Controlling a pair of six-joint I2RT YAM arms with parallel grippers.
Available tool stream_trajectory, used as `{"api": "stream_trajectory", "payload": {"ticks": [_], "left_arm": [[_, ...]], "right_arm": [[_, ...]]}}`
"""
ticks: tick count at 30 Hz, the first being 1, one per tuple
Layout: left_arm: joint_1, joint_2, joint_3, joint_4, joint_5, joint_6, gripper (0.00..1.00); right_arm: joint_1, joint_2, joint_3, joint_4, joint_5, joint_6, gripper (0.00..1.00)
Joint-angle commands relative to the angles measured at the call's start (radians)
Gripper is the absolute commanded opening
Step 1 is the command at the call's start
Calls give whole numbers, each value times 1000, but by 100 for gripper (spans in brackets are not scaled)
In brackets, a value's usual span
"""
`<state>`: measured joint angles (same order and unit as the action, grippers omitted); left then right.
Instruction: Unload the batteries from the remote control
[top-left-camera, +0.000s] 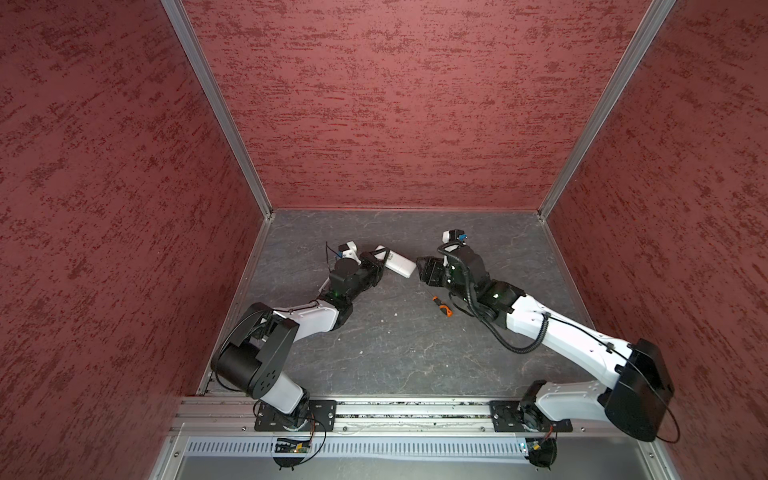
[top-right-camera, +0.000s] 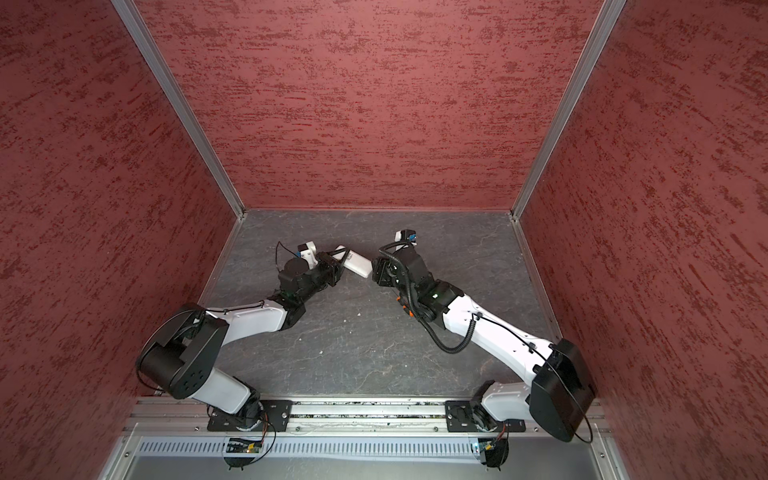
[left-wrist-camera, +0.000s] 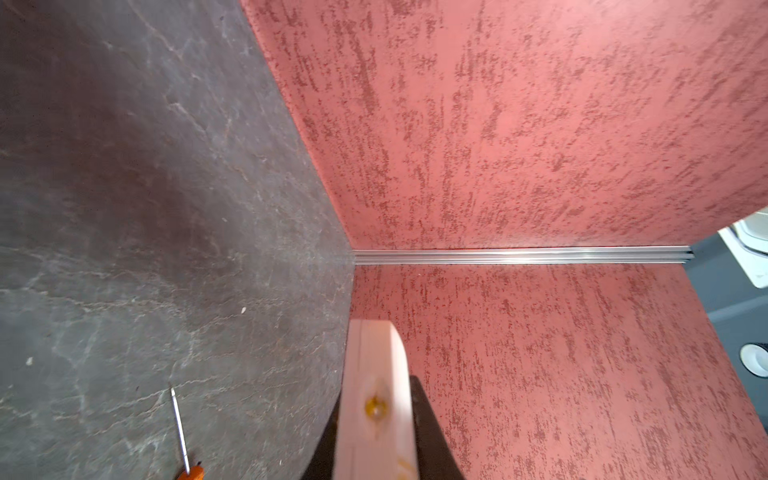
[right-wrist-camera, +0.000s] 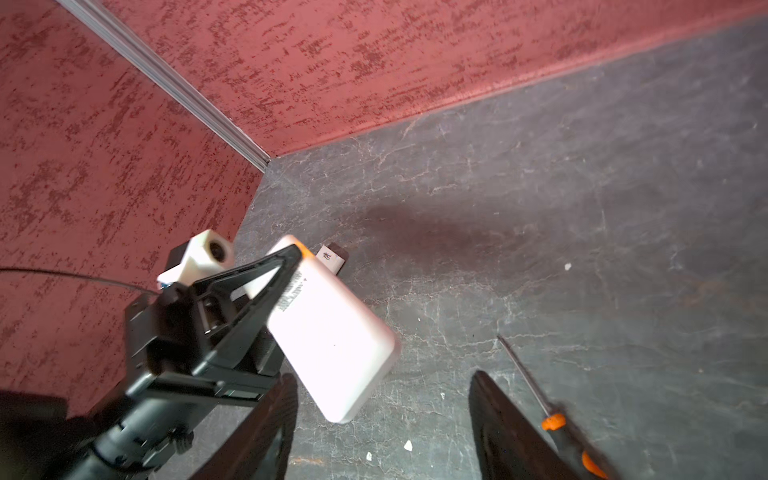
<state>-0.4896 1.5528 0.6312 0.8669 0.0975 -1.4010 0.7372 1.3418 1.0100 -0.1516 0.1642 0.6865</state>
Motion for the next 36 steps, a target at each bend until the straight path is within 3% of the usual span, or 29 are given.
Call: {"api": "stream_trajectory", "payload": {"ticks": [1,17,28,36], "left_arm": [[-17,26,-11,198,-71,9,0],[-49,124,12,349,-71,-12,0],[-56,135,15,384,-68,-20,0],[-59,148,21,421,-75,-28,0]], "right_arm": [[-10,32,47,13,-85,109,67],[-27,99,52,101,-176,161,67],[-59,75,-18,188,-189,214,54],[-94,74,-97,355,-288,296,50]]}}
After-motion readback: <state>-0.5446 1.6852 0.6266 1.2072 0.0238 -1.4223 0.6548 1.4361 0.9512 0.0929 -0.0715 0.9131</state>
